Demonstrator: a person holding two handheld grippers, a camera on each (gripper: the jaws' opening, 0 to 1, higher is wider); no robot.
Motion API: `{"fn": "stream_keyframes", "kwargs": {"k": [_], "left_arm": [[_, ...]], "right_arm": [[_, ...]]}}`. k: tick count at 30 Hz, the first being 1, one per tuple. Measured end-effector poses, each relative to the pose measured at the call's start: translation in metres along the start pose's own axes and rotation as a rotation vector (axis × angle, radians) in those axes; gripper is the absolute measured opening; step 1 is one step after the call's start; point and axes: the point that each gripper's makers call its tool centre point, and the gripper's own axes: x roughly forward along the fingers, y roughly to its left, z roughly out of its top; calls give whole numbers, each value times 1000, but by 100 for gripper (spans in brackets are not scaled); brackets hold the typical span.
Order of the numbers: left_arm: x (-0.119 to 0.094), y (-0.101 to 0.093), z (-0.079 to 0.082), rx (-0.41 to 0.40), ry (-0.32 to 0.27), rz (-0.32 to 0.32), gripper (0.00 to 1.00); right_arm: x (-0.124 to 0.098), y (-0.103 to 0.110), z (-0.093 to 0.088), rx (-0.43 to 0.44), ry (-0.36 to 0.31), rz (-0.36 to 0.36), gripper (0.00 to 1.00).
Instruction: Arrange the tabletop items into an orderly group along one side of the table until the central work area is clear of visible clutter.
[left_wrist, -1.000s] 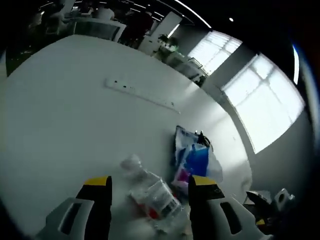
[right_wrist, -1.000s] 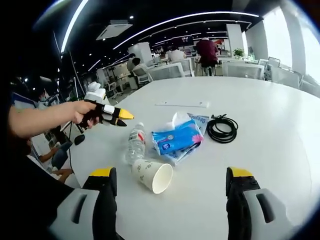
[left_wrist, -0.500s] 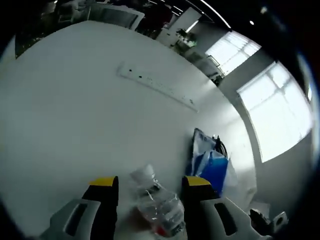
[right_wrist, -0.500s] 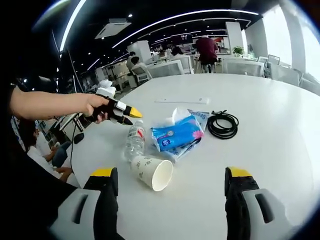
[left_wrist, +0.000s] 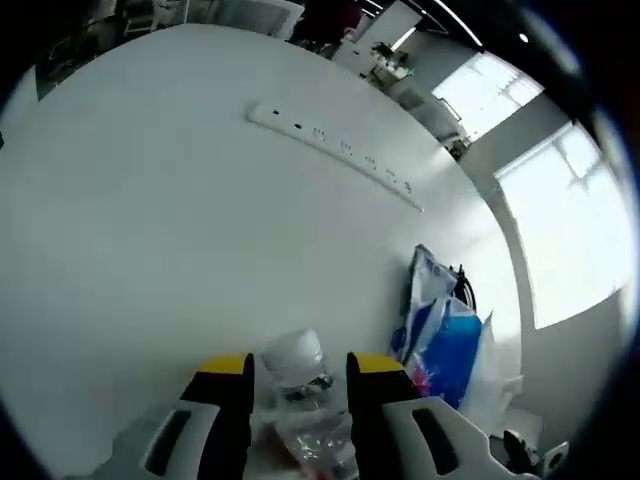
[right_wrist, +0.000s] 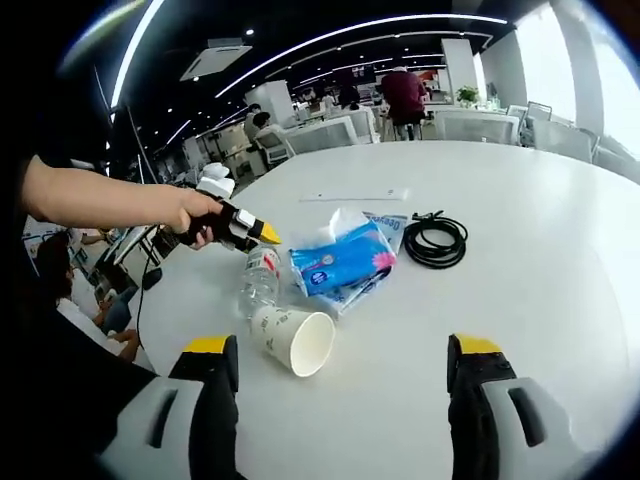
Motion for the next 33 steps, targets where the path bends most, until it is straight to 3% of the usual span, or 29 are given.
{"fn": "stream_keyframes", "kwargs": {"k": [6, 17, 21, 33], "left_arm": [[3, -5, 2, -40, 3, -13, 30], [16, 2, 16, -121, -17, -9, 23], [19, 0, 13, -106, 8, -28, 22], [18, -5, 11, -92, -4, -58, 21]], "right_arm": [[1, -4, -3, 6, 8, -6, 81], [2, -8, -4, 16, 10, -9, 80], [1, -10, -5, 18, 10, -12, 80], [-2, -13, -11, 28, 15, -14, 78]]}}
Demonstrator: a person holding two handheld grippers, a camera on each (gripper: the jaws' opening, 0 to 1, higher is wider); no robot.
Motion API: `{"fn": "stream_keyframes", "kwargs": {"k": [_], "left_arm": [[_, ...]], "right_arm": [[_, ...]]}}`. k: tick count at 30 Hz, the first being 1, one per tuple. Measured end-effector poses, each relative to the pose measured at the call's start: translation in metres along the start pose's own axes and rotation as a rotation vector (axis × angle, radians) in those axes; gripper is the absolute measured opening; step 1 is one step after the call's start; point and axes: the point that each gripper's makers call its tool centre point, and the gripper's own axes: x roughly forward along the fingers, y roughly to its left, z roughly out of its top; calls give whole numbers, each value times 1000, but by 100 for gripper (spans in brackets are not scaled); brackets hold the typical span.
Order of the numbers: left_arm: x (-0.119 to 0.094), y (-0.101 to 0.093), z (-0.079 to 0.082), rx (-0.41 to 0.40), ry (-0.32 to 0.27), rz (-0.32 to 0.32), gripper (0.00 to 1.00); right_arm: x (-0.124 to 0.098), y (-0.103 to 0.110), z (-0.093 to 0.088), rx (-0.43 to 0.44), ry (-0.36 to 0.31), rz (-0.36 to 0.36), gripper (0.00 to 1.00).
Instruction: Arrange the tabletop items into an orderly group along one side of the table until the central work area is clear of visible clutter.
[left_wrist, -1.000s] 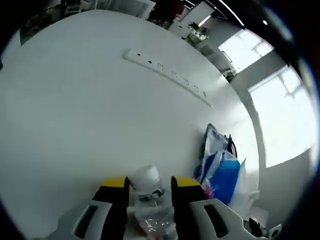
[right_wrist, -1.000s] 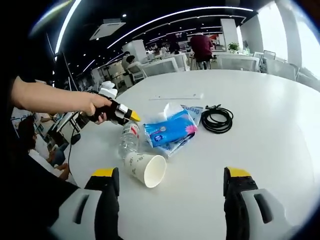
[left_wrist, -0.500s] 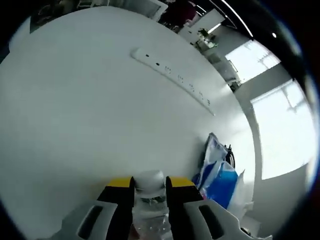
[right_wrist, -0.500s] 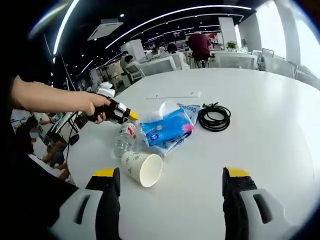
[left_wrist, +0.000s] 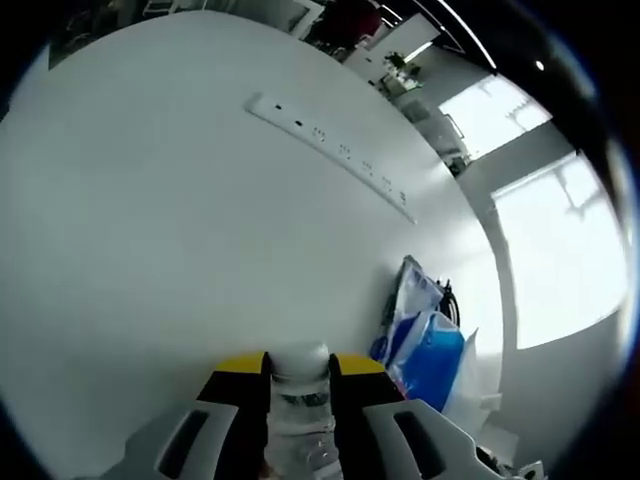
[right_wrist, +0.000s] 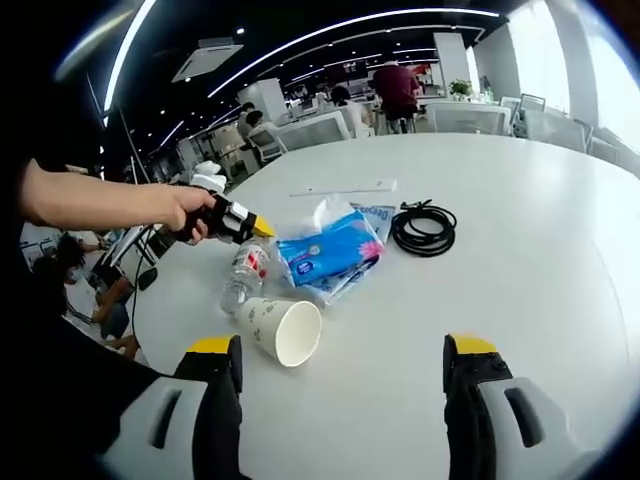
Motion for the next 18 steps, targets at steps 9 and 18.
{"fn": "stream_keyframes", "kwargs": {"k": [9, 18], "left_arm": [[-16, -10, -2, 32, -41, -35, 20], [-40, -22, -7, 93, -89, -71, 20]], "right_arm": [[0, 3, 2, -18, -3, 1, 78], [-3, -4, 0, -50, 10, -16, 78]]}}
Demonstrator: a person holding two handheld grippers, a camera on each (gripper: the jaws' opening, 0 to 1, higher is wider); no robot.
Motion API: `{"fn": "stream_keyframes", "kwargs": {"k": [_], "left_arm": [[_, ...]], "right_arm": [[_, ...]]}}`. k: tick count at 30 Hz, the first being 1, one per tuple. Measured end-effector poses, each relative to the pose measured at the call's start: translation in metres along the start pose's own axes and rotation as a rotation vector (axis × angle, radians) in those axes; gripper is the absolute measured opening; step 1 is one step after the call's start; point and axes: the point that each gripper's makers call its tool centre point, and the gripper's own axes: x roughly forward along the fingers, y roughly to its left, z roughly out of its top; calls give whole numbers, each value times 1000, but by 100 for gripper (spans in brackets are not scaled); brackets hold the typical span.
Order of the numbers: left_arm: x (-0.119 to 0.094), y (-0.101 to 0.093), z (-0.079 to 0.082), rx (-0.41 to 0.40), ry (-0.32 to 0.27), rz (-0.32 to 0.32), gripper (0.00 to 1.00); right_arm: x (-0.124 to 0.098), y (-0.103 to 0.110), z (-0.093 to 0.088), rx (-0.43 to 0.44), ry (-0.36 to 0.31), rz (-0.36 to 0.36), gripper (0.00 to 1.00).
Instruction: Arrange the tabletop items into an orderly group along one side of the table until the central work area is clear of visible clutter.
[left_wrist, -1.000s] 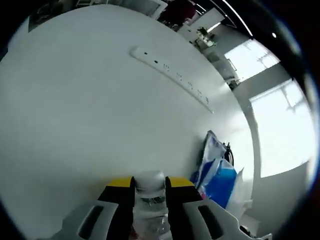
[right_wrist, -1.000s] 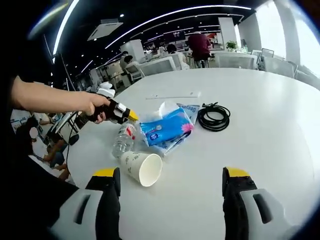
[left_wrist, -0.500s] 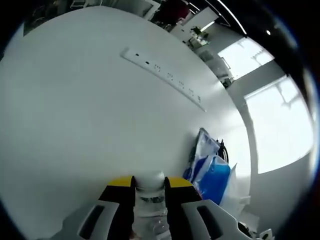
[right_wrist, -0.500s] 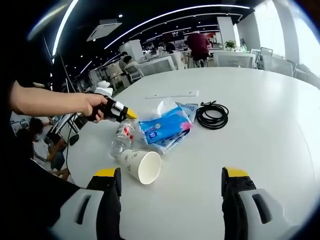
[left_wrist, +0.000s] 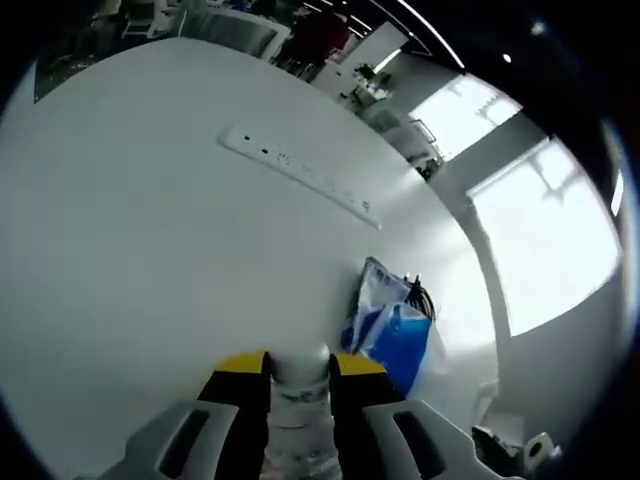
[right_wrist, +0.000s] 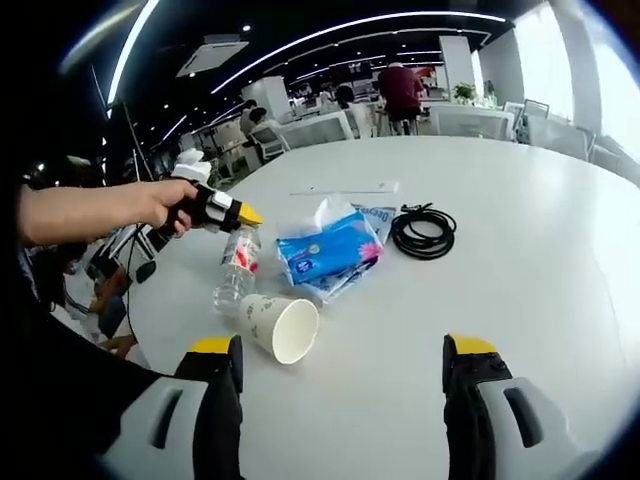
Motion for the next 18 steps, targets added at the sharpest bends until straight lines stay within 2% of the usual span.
{"fn": "stream_keyframes", "kwargs": {"k": [9, 15, 18], "left_arm": [[-26, -19, -5, 78, -63, -30, 20], [-33, -22, 2, 143, -112, -41, 20], [-42, -26, -1, 182, -137, -43, 20]], "right_arm": [[-5, -11, 2, -1, 0, 0, 77], [-7, -11, 2, 13, -6, -6, 77], [-7, -13, 0, 15, -6, -8, 77]]}}
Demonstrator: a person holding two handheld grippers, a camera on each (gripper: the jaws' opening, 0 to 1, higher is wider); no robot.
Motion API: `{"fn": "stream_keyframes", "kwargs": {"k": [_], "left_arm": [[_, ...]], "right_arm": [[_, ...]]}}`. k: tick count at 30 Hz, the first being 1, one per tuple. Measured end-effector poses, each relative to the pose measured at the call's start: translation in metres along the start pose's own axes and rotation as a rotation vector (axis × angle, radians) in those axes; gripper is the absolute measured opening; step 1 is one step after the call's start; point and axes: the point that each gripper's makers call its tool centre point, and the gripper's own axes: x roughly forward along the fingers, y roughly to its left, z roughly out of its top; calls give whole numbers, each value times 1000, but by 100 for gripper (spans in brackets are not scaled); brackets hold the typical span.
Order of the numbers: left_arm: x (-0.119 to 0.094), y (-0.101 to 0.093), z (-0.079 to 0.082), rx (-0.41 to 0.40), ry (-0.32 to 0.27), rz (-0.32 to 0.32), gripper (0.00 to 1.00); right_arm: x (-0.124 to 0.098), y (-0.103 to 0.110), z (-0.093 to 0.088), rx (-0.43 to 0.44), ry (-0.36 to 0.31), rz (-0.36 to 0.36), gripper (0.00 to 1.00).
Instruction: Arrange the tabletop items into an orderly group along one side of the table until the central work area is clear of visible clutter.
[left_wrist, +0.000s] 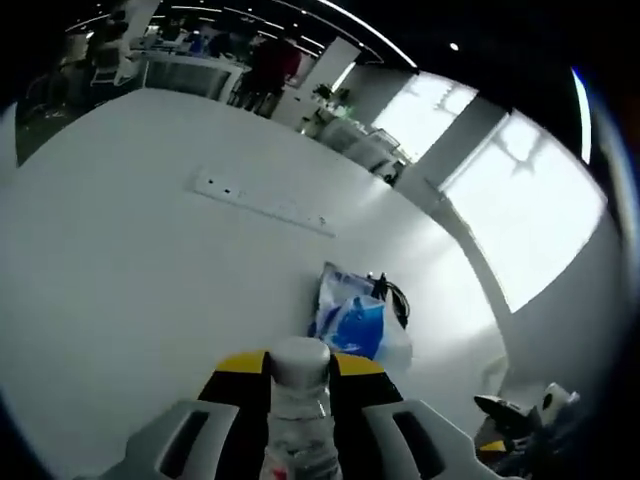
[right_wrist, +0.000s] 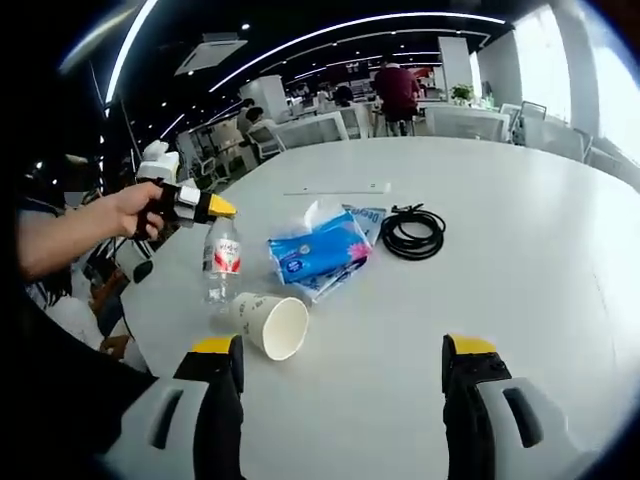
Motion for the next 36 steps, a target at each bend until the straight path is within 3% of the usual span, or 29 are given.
{"fn": "stream_keyframes", "kwargs": {"k": [12, 25, 36], "left_arm": [[-21, -15, -3, 130, -66, 1, 20], [-48, -38, -21, 304, -121, -42, 20], [-70, -43, -38, 357, -130, -48, 20]], "right_arm": [[-5, 1, 3, 6, -20, -22, 77], [-11, -12, 2, 17, -33, -63, 79], [-12, -16, 0, 16, -28, -82, 80]]}}
